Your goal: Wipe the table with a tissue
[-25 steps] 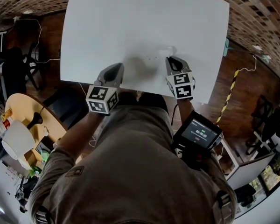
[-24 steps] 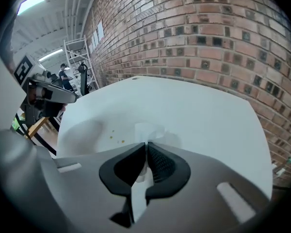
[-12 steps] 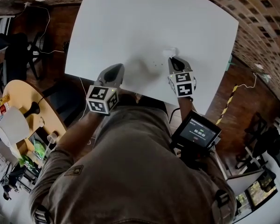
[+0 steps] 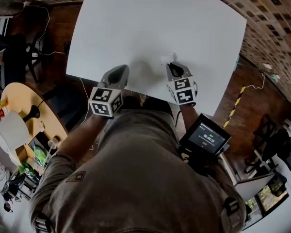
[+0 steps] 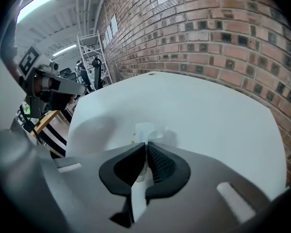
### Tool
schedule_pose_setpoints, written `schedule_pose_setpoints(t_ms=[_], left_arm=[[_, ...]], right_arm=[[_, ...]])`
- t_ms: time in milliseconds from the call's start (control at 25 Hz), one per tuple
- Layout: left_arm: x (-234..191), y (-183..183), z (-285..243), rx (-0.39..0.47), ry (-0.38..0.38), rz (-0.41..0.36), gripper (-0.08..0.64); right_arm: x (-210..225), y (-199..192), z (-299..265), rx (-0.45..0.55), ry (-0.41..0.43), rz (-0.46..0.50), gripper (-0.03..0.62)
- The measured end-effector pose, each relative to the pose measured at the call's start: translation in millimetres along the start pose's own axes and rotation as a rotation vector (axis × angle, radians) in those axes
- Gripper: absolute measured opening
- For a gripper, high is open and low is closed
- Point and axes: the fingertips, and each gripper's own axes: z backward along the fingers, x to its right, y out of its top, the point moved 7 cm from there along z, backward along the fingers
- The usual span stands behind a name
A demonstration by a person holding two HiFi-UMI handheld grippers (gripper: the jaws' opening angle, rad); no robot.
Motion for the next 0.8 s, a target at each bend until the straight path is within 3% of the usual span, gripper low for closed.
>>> schedule_pose_setpoints(t_ms=[520,800], left_arm=[[-14.4,-4.6,17.3,0.006,0.001,-0.005,0.002],[-14.7,-1.5,13.3,-0.003,0.009,-0.006,0.002]], right_arm=[[-66.4,-3.4,-10.5,-0.03,0.123,0.066,0.028],[-43.1,7.0,-16.3,-0.011,0.1,0.046,0.028]])
